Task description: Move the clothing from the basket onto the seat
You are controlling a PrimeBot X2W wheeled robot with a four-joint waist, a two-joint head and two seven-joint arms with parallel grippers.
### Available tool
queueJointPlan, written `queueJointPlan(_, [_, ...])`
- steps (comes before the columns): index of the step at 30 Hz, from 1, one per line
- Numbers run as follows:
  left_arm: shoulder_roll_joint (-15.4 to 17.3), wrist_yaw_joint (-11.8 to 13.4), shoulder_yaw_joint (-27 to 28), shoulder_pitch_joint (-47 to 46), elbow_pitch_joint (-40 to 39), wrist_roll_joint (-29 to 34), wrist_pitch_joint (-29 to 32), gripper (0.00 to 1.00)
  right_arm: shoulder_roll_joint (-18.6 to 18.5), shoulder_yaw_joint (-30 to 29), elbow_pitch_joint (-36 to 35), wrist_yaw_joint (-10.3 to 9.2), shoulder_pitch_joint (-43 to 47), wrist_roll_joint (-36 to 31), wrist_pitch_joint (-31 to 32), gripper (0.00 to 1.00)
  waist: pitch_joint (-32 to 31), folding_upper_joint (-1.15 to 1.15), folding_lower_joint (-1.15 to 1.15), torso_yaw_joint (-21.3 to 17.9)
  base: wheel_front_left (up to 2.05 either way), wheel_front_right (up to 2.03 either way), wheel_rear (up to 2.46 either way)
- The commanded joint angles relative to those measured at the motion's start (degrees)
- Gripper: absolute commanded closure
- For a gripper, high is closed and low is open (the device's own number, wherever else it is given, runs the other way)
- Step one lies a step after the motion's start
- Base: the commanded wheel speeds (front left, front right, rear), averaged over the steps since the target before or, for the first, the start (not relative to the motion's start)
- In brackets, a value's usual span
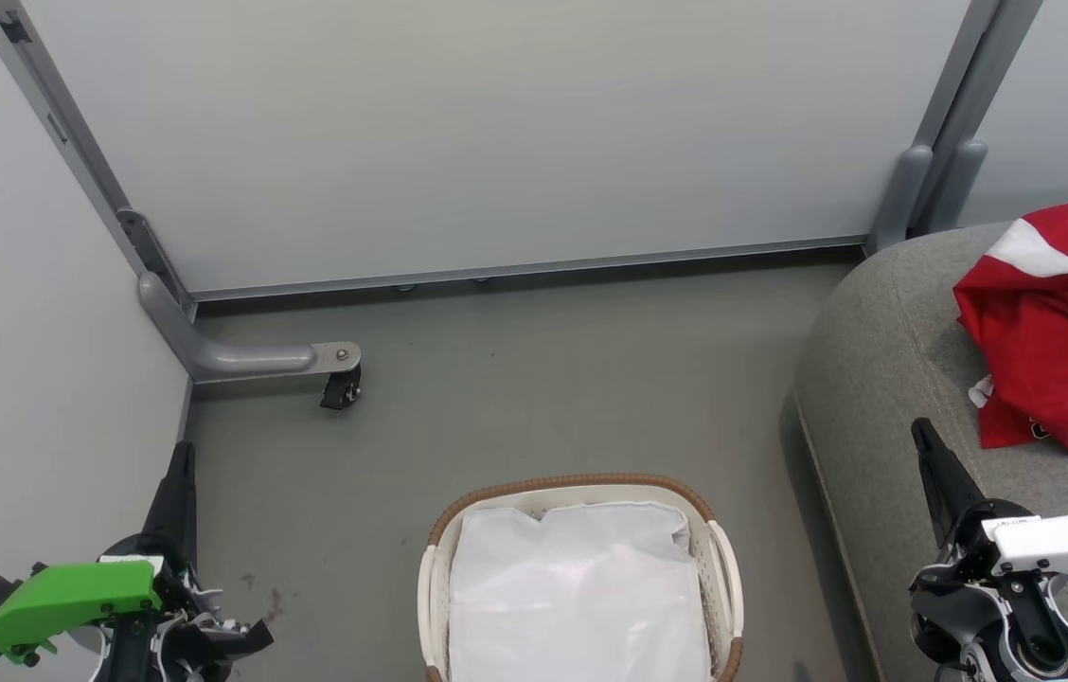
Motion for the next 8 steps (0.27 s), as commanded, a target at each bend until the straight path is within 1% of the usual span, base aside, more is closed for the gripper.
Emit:
queueJointPlan(1, [0.3, -0.2, 0.1, -0.6, -0.1, -0.2, 0.2, 1.0, -0.3, -0.1, -0.2, 0.0, 0.6, 0.2, 0.2, 1.0, 0.0, 0.0, 0.0, 0.0, 0.0, 0.0, 0.0])
queueJointPlan(8, [0.3, -0.2, 0.1, -0.6, -0.1, -0.2, 0.2, 1.0, -0.3, -0.1, -0.2, 0.0, 0.6, 0.2, 0.2, 1.0, 0.0, 0.0, 0.0, 0.0, 0.0, 0.0, 0.0])
